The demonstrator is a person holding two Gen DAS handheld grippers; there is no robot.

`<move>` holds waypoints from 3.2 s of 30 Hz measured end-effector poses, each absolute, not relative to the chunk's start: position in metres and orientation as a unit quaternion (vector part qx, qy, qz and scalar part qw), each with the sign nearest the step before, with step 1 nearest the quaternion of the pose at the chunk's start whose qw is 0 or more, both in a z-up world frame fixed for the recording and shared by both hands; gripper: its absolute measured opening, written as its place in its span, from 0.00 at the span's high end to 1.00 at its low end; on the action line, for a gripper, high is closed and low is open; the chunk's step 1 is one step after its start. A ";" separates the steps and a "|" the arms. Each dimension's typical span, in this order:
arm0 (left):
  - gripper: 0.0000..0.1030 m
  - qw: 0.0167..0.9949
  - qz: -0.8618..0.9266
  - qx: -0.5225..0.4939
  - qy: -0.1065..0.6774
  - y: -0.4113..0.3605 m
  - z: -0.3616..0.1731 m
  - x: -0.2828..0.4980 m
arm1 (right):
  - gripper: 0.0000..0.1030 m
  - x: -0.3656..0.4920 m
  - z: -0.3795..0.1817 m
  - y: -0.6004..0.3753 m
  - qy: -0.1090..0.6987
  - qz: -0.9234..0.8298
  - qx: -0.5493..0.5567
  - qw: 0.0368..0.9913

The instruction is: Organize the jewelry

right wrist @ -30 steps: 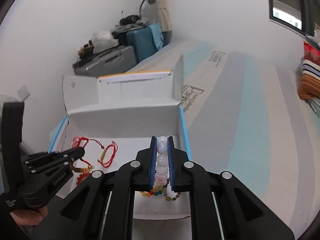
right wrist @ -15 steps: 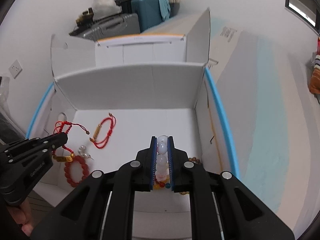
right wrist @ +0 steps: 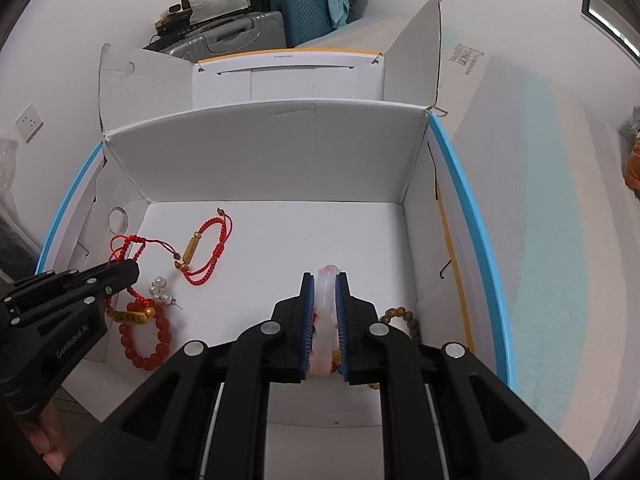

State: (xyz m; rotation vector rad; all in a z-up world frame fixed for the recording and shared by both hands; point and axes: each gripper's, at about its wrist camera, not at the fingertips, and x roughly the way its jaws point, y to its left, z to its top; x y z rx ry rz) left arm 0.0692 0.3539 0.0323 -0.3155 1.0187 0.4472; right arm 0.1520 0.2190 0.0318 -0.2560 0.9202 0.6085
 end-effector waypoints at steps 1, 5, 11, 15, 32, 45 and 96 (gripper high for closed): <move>0.85 0.837 0.212 -0.150 0.481 0.354 0.033 0.069 | 0.89 0.151 0.033 0.219 0.435 0.290 -0.121 0.844; 0.60 0.842 0.220 -0.151 0.470 0.353 0.039 0.064 | 0.70 0.148 0.038 0.217 0.430 0.294 -0.116 0.846; 0.23 0.857 0.237 -0.137 0.436 0.347 0.060 0.050 | 0.36 0.139 0.058 0.204 0.399 0.289 -0.091 0.865; 0.13 0.865 0.244 -0.133 0.419 0.344 0.069 0.037 | 0.21 0.131 0.070 0.193 0.383 0.286 -0.075 0.875; 0.06 0.895 0.259 -0.089 0.353 0.290 0.080 -0.029 | 0.07 0.065 0.084 0.146 0.313 0.263 -0.078 0.909; 0.06 0.903 0.246 -0.083 0.341 0.272 0.074 -0.050 | 0.07 0.039 0.071 0.123 0.317 0.266 -0.072 0.907; 0.06 0.894 0.264 -0.089 0.352 0.282 0.069 -0.046 | 0.07 0.042 0.062 0.125 0.329 0.268 -0.077 0.902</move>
